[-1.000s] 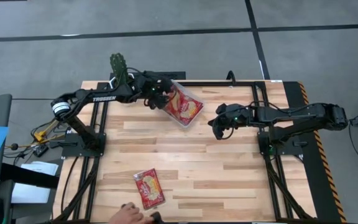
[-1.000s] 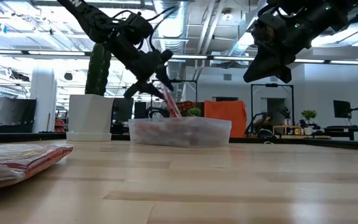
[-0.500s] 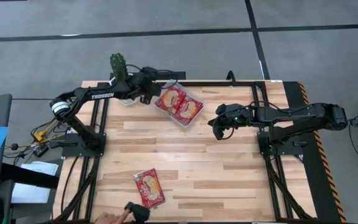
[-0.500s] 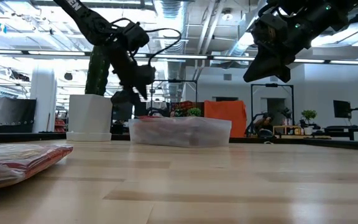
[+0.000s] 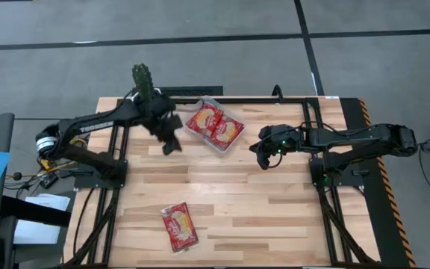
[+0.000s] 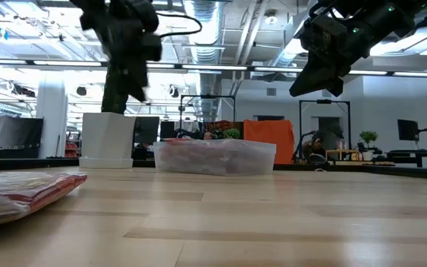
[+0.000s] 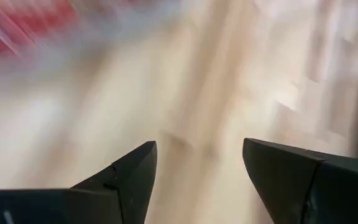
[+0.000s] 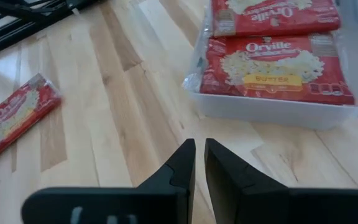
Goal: Sort popcorn bags into baskets
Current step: Put the red popcorn bag into the transparent bin
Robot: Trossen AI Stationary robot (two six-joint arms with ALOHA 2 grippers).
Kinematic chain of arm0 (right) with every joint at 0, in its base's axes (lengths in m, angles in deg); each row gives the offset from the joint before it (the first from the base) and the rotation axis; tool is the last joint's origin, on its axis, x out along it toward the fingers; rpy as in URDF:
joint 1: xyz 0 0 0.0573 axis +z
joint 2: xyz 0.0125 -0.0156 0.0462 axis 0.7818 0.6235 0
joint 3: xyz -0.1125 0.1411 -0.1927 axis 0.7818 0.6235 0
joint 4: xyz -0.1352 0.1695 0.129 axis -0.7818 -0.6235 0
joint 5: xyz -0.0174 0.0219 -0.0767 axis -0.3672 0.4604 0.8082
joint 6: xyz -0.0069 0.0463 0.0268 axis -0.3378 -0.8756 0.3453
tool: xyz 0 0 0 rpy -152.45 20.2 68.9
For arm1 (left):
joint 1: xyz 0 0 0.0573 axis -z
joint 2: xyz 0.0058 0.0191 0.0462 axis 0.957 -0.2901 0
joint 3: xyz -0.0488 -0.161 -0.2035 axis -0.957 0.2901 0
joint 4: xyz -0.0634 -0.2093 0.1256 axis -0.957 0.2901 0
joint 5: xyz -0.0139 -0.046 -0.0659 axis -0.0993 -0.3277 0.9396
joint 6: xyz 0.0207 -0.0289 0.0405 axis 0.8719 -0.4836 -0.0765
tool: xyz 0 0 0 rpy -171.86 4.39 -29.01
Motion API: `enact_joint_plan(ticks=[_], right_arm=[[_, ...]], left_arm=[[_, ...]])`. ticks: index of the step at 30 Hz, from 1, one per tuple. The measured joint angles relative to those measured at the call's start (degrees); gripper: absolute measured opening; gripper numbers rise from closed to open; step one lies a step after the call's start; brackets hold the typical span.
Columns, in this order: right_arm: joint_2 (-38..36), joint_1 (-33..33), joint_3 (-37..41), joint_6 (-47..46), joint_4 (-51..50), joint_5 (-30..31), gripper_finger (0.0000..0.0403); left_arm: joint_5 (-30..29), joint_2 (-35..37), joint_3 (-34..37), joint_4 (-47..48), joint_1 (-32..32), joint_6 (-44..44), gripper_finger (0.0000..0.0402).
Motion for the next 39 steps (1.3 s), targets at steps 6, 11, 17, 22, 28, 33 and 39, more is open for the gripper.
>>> enact_joint_plan(ticks=[6, 11, 17, 22, 28, 33, 39], right_arm=[[0.00, 0.43, 0.00, 0.90, -0.07, -1.69, 0.0063], [0.00, 1.60, 0.00, 1.05, -0.35, -2.32, 0.0063], [2.95, 4.58, 0.00, 0.50, 0.21, -3.17, 0.0063], [11.17, 8.31, 0.07, 1.55, 8.10, -3.53, 0.0063], [22.24, 11.46, -0.02, -0.73, 25.34, -9.50, 0.0063], [30.60, 14.05, -2.79, -2.79, 30.34, -10.15, 0.0063], [39.84, 17.32, -11.52, -3.16, 29.90, -10.12, 0.0063]], left_arm=[[-3.81, 1.63, 0.09, 8.22, 16.84, -15.41, 0.0226], [-21.20, 1.28, 1.26, 3.24, 32.06, -29.27, 0.0226], [-29.62, 1.27, 8.85, -9.42, 45.97, -56.24, 0.0226], [-33.99, 1.24, 13.78, -15.07, 57.14, -76.68, 0.0226], [-40.25, 0.92, 14.24, -13.62, 68.57, -97.04, 0.0226], [-41.26, -0.98, 14.24, -14.02, 76.20, -108.72, 0.0226], [-45.90, -6.48, 14.24, -14.91, 82.75, -121.66, 0.0226]])
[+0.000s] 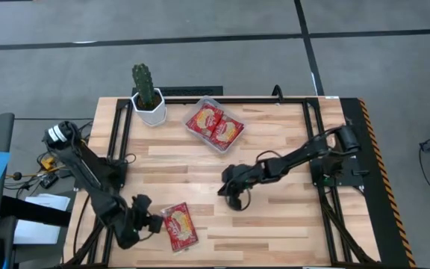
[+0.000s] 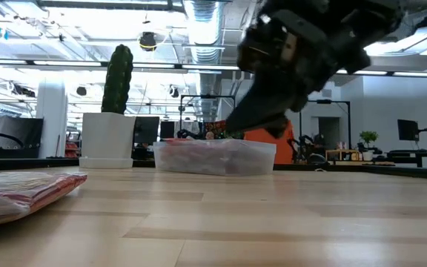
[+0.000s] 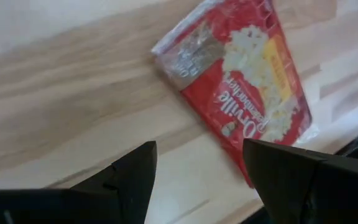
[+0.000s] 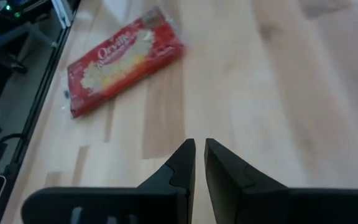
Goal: Sort popcorn bags into baskets
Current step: Put the red popcorn bag into the transparent bin
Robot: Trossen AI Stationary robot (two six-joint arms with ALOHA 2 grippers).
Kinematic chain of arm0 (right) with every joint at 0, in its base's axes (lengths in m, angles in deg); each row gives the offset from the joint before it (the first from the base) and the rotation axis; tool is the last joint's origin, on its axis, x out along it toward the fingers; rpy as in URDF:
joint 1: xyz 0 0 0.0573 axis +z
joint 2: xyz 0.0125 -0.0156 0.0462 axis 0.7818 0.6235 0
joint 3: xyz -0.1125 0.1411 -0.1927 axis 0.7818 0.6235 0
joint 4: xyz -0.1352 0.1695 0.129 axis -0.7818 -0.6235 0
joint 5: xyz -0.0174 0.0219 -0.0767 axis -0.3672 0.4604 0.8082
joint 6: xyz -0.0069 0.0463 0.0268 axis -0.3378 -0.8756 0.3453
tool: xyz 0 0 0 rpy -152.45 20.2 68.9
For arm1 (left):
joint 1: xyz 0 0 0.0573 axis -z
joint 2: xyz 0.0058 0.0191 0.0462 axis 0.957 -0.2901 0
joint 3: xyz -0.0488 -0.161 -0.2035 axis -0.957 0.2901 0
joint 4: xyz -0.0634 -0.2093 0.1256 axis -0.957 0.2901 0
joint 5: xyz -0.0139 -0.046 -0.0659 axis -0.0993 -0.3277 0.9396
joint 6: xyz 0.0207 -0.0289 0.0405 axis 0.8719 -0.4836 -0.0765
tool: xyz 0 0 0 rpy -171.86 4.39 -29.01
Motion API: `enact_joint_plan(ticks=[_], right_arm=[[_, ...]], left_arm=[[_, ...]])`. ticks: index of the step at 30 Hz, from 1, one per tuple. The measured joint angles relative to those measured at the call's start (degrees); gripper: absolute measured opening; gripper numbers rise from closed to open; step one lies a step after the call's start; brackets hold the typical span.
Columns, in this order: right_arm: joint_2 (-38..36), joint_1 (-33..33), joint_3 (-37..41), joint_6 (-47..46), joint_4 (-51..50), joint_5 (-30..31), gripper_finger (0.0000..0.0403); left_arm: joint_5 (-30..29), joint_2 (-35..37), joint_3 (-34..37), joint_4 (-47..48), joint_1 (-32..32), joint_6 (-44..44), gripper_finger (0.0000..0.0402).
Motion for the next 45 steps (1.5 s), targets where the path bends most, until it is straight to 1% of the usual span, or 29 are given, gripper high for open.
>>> enact_joint_plan(ticks=[4, 9, 13, 17, 22, 24, 27, 34, 38, 45], right_arm=[[5.26, 1.74, -5.76, -1.01, -0.78, 1.03, 0.0063], [10.09, 3.51, -10.66, -3.25, -1.60, 1.25, 0.0063], [13.72, 5.09, -14.49, -4.29, -1.28, 1.14, 0.0063], [18.19, 6.53, -18.86, -4.37, -1.26, 0.75, 0.0063], [24.14, 7.26, -25.15, -4.36, -1.72, -4.39, 0.0063], [25.98, 6.92, -27.19, -4.36, -1.13, -5.27, 0.0063], [26.83, 6.21, -29.06, -3.55, -1.54, -6.13, 0.0063], [26.83, 5.37, -30.17, -0.89, -1.75, -6.35, 0.0063], [26.83, 5.08, -30.17, -0.80, -2.96, -7.56, 0.0063], [26.83, 5.20, -30.17, 0.28, -4.51, -7.90, 0.0063]], left_arm=[[-0.91, -5.84, -0.01, -5.76, 1.65, -1.69, 0.0226], [-7.16, -14.28, -0.02, -17.14, 2.22, -1.73, 0.0226], [-12.40, -19.13, -0.26, -22.63, 2.15, -1.71, 0.0226], [-15.39, -22.59, -0.25, -26.53, 1.76, -1.46, 0.0226], [-16.96, -23.65, -0.33, -27.91, 0.79, -0.73, 0.0226], [-17.99, -23.69, -0.33, -27.56, 0.58, -0.90, 0.0226], [-18.42, -23.72, -0.31, -26.90, -0.09, -1.62, 0.0226], [-19.29, -23.72, -0.31, -25.77, -1.63, -2.54, 0.0223], [-20.81, -23.76, -0.33, -25.16, -2.40, -3.69, 0.0195], [-21.60, -23.85, -0.33, -24.51, -3.87, -3.77, 0.0116]])
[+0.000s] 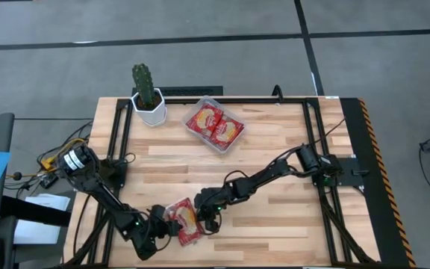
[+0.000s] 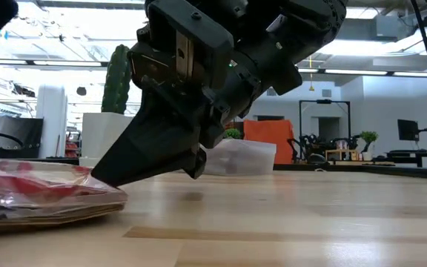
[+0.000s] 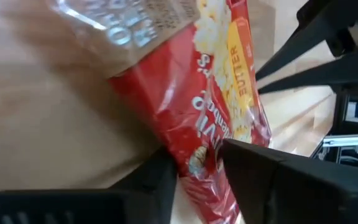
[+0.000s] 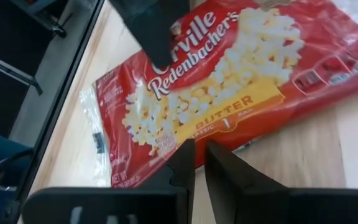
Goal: Sort popcorn bags into baskets
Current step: Put the red popcorn bag into the transparent bin
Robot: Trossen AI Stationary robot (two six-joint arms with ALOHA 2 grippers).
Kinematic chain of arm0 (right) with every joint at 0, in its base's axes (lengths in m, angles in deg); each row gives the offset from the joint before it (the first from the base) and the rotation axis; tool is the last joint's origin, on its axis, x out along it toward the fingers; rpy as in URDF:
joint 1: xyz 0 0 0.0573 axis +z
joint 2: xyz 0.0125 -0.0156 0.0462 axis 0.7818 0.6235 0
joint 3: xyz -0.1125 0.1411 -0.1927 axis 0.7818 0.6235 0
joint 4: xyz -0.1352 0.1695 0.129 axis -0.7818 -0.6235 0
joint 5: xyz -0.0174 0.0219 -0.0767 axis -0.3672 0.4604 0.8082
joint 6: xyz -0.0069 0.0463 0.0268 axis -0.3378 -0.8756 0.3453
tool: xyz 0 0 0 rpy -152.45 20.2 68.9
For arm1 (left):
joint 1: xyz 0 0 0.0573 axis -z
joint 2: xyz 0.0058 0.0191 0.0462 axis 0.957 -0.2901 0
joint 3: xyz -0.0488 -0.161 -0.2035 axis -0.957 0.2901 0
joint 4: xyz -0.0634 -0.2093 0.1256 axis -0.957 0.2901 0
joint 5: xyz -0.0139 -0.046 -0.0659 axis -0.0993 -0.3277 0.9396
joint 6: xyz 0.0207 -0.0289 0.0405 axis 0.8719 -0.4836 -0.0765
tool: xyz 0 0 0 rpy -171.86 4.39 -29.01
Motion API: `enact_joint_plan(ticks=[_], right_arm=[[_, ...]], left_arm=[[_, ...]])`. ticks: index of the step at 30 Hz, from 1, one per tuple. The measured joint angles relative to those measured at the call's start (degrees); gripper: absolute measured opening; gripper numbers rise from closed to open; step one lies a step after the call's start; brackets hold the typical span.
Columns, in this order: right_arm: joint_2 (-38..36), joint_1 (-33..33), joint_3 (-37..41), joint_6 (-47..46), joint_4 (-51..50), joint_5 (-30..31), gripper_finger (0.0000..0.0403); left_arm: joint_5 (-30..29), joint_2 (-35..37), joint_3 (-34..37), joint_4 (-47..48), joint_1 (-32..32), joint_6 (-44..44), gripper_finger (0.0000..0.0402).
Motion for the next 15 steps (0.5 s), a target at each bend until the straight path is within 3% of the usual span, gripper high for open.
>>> enact_joint_plan(ticks=[8, 15], right_arm=[[-1.80, -0.62, 0.00, 0.36, -2.97, -0.12, 0.0063], [-12.02, -4.83, -0.13, 5.23, -12.94, 0.31, 0.0063]], left_arm=[[-1.50, 0.00, -0.02, 0.93, -1.04, 1.70, 0.0015], [-1.74, 1.66, 0.21, 1.32, -0.97, 3.95, 0.0006]])
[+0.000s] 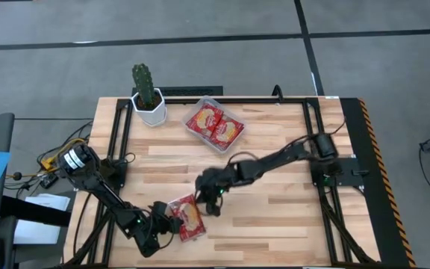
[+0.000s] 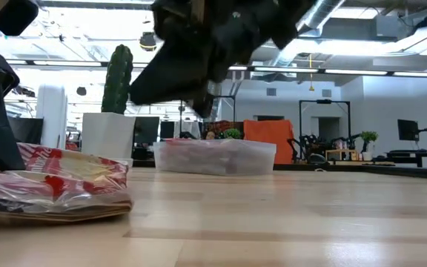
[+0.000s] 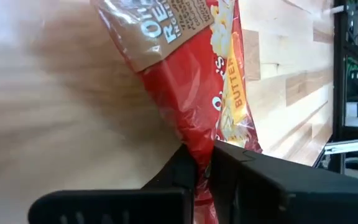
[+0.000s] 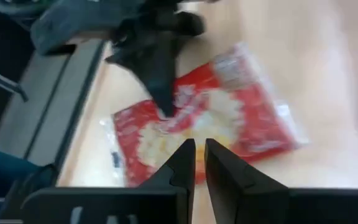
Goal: Sort popcorn bags into baskets
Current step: Put the red popcorn bag into the transparent bin
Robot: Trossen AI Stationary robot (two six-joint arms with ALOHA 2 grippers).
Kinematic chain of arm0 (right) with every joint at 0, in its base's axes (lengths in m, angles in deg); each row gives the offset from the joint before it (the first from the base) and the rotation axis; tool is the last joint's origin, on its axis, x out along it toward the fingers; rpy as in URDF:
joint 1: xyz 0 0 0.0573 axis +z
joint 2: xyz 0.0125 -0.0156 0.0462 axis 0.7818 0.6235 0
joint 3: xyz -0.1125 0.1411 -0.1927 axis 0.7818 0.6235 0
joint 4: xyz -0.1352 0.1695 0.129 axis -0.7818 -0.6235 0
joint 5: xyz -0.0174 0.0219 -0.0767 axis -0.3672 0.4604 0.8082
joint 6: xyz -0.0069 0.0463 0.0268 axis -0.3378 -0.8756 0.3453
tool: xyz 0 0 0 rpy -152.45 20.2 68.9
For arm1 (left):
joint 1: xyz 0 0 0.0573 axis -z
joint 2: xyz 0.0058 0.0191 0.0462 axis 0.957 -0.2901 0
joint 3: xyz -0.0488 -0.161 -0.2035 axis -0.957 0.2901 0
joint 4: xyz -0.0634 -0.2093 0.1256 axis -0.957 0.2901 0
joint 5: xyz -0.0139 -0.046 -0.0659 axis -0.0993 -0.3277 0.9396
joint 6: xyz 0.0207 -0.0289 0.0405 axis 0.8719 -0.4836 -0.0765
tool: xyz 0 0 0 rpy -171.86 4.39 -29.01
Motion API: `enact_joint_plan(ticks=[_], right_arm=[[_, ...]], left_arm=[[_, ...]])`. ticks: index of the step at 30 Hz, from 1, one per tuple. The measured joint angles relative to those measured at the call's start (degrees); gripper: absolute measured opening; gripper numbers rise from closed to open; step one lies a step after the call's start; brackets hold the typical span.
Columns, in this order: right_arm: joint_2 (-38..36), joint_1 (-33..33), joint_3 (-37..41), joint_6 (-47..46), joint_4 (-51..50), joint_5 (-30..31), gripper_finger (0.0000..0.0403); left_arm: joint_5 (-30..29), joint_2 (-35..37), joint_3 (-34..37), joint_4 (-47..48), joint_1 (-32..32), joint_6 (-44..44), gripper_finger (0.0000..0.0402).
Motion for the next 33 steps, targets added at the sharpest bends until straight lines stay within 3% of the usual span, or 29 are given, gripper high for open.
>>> enact_joint_plan(ticks=[5, 9, 14, 23, 28, 33], right_arm=[[-9.88, -4.67, 0.08, 5.33, -11.28, 0.35, 0.0063], [-19.15, -9.35, 0.10, 11.51, -20.59, 4.37, 0.0063], [-31.04, -15.85, 0.06, 16.13, -27.80, 8.86, 0.0063], [-45.25, -25.46, 0.10, 20.80, -35.83, 10.76, 0.0063], [-48.81, -27.82, 0.10, 22.62, -39.54, 10.70, 0.0063], [-49.81, -29.26, 0.10, 22.78, -43.54, 10.70, 0.0063]], left_arm=[[-2.24, 4.28, 0.55, 4.24, -2.01, 7.55, 0.0004], [-0.28, 11.08, 0.32, 5.68, -5.62, 14.66, 0.0003], [2.91, 21.49, 0.32, 7.23, -14.84, 33.83, 0.0002], [22.31, 34.65, 0.13, 6.96, -41.54, 68.36, 0.0001], [36.08, 35.50, 0.13, 4.62, -59.25, 82.19, 0.0001], [49.12, 33.18, -0.06, -1.87, -73.48, 90.43, 0.0001]])
